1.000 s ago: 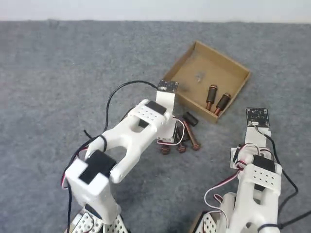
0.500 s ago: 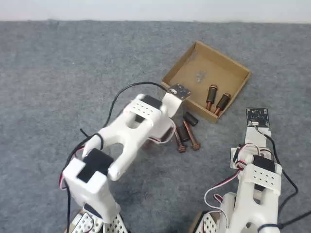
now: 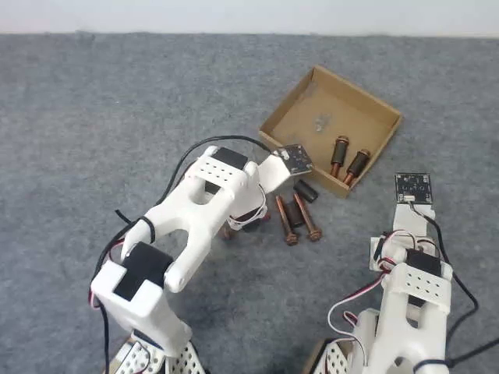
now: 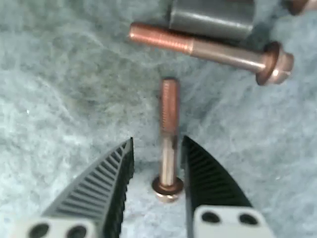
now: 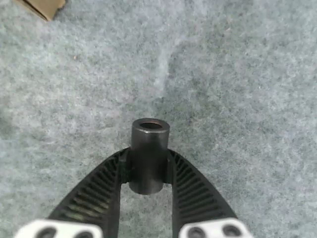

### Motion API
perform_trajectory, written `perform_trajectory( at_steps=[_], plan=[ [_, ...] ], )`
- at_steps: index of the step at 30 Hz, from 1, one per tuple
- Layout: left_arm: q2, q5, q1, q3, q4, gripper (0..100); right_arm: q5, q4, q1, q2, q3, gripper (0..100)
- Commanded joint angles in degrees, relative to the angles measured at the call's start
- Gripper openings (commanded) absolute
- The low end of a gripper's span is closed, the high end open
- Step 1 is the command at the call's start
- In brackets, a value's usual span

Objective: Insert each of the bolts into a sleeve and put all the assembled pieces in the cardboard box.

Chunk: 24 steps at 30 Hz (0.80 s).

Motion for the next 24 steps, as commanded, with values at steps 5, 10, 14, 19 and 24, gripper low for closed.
perform_trajectory(
  at_steps=[5,10,14,19,24],
  plan=[
    [-9.23,14.24,0.18,-0.13,-0.97,15,0.97,-1.19,-1.98,-1.54,-0.26,0.6],
    [-19.43,19.16,1.58,3.74,0.79,3,1.05,-1.19,-1.98,-1.54,-0.18,0.6],
    [-27.34,23.12,4.66,10.86,0.44,1,1.14,-1.19,-1.98,-1.54,-0.18,0.6],
    [-28.84,35.52,7.56,18.86,-4.13,1,1.14,-1.19,-1.98,-1.54,-0.18,0.6],
    [-28.92,44.22,7.65,25.45,-9.85,1,1.23,-1.19,-1.98,-1.54,-0.18,0.6]
  ],
)
